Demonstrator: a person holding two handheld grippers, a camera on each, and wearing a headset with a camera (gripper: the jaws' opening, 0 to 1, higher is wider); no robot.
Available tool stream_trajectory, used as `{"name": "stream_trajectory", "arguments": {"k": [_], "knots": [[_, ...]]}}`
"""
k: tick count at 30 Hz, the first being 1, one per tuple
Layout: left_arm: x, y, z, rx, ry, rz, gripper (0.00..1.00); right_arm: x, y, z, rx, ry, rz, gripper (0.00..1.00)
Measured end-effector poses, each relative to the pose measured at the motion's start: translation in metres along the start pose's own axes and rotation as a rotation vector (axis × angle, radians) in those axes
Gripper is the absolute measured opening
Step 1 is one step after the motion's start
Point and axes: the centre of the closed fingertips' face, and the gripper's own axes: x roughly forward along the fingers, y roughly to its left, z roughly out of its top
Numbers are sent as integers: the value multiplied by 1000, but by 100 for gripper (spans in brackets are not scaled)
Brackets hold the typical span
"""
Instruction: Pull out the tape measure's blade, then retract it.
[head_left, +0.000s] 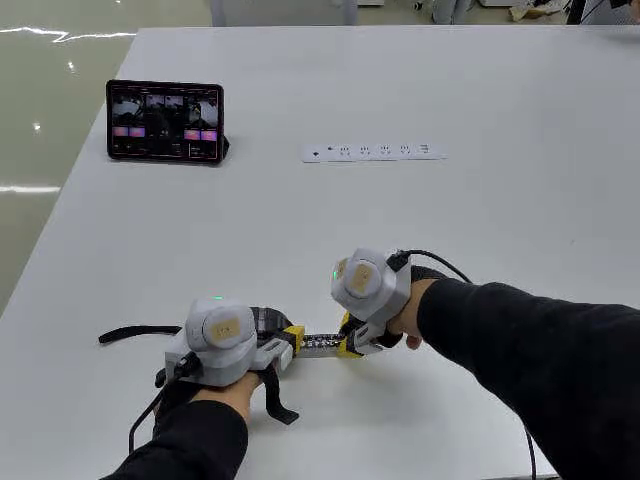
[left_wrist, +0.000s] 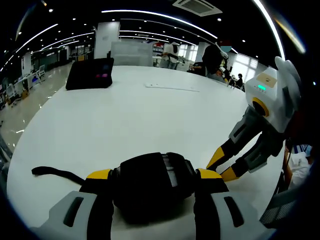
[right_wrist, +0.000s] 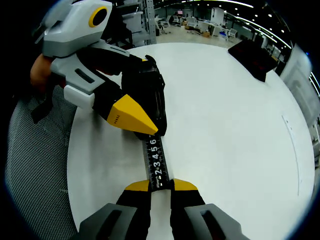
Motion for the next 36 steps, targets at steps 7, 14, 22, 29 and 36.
{"name": "stream_trajectory", "arguments": {"k": [7,14,22,29,36], "knots": [[0,0,0,-3,1,-2,60,3,1,6,-12,-12,-1,10],[0,0,0,-5,3,-4,60,4,2,10,-8,-29,3,10],[-1,0,0,-9,4,-5,60,6,3,15,-8,-40,5,10],[-1,0,0,-9,3,-6,61,7,5,19,-6,-70,7,10],[0,0,-1,-10,5,-8,61,9,6,22,-28,-74,5,10]]}}
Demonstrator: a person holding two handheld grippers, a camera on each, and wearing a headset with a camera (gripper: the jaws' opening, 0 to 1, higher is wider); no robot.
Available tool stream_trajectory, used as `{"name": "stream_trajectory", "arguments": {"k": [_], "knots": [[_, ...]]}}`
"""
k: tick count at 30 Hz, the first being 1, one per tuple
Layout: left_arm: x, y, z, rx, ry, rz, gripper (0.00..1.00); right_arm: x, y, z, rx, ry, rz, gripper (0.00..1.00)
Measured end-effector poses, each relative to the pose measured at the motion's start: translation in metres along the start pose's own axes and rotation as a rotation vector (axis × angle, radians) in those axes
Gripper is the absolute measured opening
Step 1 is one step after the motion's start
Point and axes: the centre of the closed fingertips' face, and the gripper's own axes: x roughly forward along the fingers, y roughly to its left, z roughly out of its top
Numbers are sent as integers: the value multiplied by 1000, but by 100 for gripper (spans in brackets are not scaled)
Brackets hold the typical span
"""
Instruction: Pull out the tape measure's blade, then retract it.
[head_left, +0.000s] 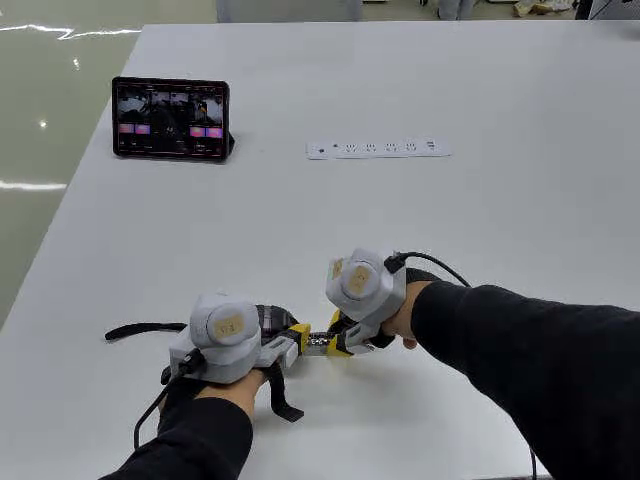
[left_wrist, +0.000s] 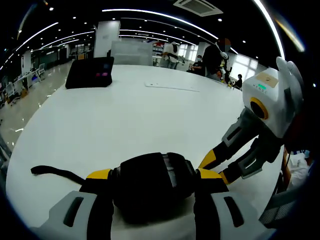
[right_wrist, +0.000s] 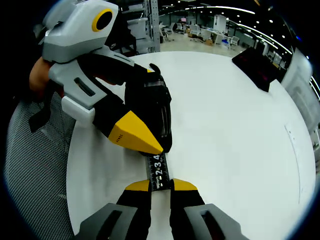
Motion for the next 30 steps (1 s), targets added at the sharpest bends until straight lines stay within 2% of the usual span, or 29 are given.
{"name": "stream_trajectory", "arguments": {"k": [9,30], "knots": [[0,0,0,-4,2,-3,61,3,1,4,17,-10,3,10],[0,0,0,-10,3,-6,61,12,4,17,9,-34,-1,10]]}}
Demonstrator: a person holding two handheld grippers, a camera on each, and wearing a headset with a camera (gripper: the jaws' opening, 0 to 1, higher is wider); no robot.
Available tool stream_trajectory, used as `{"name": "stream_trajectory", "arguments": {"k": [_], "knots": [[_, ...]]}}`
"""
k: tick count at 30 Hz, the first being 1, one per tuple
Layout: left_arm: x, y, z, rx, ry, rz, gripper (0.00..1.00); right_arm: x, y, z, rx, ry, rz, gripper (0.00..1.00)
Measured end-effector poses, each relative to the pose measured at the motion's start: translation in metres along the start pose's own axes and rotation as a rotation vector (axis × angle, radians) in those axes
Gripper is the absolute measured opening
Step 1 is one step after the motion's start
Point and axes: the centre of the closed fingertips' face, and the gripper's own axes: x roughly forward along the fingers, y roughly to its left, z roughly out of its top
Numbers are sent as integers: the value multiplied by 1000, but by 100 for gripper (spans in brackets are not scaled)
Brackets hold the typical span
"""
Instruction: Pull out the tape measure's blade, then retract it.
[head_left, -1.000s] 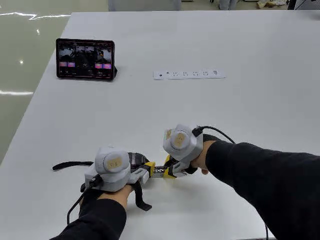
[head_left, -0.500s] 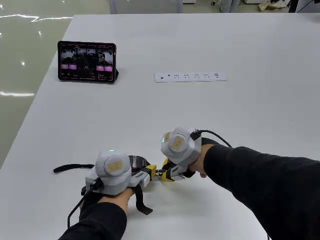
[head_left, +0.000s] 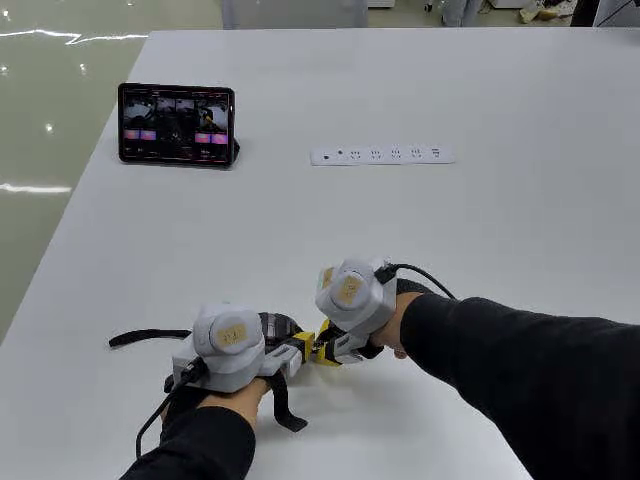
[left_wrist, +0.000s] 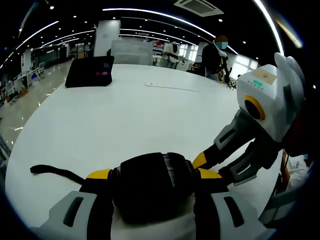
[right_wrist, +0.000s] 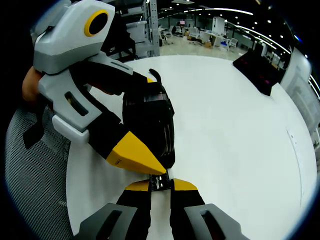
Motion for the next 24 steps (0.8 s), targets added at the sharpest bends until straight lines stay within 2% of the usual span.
{"name": "stream_trajectory", "arguments": {"k": [24], "knots": [[0,0,0,0,-3,-2,61,4,1,9,19,-17,10,10]]}}
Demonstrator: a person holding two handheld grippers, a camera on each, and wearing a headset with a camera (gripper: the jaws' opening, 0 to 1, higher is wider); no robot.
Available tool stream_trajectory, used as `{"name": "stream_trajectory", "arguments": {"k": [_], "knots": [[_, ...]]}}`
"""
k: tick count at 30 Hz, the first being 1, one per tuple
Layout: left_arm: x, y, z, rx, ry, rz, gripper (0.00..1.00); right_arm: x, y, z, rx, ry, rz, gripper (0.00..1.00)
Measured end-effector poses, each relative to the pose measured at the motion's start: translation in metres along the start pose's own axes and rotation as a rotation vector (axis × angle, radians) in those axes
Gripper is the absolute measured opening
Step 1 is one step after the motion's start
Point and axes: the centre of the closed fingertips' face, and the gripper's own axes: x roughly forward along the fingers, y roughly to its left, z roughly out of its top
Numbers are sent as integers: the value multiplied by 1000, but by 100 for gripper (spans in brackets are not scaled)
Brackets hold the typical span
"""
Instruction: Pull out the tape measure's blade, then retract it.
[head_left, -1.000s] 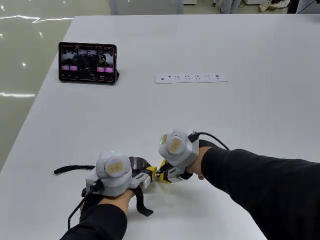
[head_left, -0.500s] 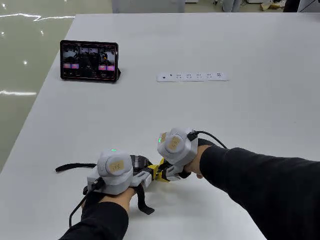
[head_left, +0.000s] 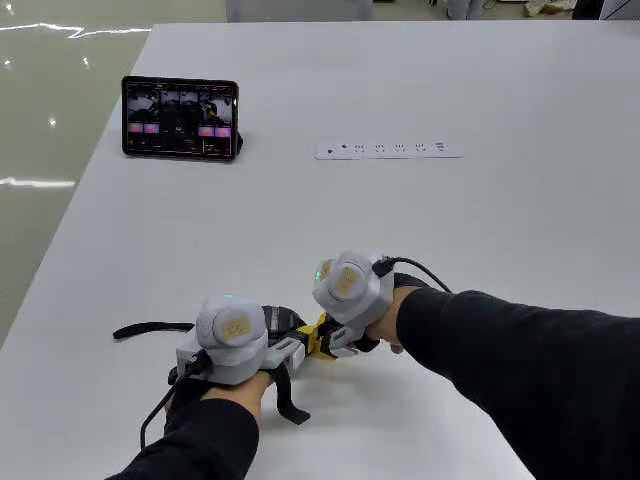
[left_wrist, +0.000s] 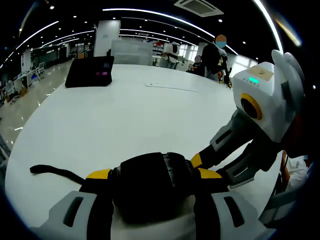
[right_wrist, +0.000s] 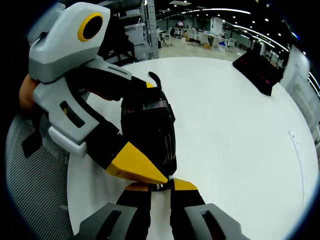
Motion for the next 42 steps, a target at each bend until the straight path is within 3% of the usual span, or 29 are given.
{"name": "stream_trajectory", "arguments": {"k": [11,18,22,34,37,39,42], "knots": [[0,0,0,3,-5,0,61,0,0,0,-3,4,-7,11],[1,0,1,10,-24,-2,63,1,0,0,-46,17,-43,12],[1,-1,0,7,-10,-14,63,0,-1,-1,-17,7,-70,13],[-2,-1,2,29,15,-61,63,-12,3,-8,24,-20,-82,18],[-3,1,1,1,32,-76,64,-17,2,-9,33,-32,-93,19],[-4,2,-4,-30,67,-98,65,-21,3,-11,38,-38,-98,20],[-6,4,-3,7,65,-118,71,-28,4,-14,47,-56,-110,21]]}}
